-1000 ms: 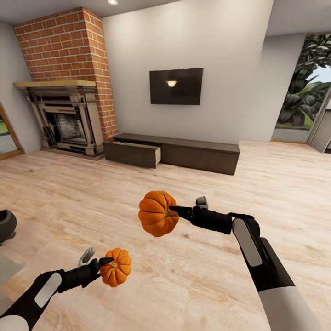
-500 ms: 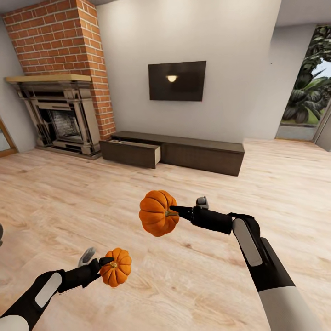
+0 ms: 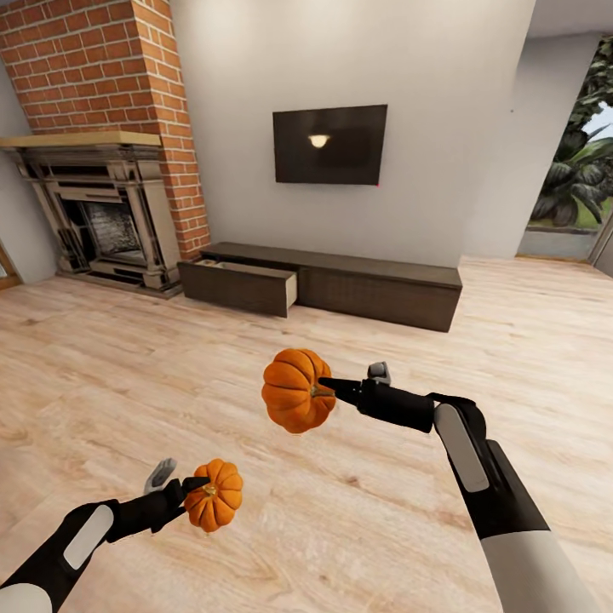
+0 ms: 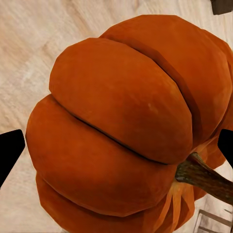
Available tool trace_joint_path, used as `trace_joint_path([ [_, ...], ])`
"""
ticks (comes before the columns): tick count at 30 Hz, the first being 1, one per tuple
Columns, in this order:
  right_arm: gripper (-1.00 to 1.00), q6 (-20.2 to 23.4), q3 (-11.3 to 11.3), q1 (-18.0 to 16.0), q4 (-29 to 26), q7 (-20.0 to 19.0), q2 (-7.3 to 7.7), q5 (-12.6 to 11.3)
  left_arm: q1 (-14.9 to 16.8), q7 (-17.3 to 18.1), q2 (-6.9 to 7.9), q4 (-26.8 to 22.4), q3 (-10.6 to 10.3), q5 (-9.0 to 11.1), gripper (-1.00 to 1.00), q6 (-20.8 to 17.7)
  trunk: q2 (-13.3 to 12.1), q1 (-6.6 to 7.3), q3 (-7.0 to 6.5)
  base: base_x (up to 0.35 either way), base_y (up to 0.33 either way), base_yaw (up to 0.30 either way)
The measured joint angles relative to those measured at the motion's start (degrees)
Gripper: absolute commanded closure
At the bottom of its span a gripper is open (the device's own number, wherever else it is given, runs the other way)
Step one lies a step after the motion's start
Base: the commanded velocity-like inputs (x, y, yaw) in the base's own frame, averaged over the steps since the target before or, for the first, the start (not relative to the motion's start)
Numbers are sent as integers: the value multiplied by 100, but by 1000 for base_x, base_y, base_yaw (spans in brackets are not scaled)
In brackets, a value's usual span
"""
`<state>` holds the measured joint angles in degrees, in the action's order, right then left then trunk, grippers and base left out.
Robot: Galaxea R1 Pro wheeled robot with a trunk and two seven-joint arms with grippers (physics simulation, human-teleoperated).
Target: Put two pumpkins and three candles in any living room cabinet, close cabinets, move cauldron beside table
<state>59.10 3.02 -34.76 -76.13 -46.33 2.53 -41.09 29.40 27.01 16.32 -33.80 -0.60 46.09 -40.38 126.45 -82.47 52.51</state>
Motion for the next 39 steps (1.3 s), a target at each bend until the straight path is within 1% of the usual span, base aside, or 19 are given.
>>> trace_joint_path([
  [18,100,-1,3,2,2,-12,0,-4,0,1,1,-1,0,1,100,-8,0,0,0,342,9,0],
  [28,100,-9,5,9,0,-31,0,-6,0,0,0,-1,0,2,100,-8,0,0,0,342,99,0],
  [39,100,-73,13,9,9,-39,0,9,0,4,0,-1,0,0,100,-9,0,0,0,338,152,0],
])
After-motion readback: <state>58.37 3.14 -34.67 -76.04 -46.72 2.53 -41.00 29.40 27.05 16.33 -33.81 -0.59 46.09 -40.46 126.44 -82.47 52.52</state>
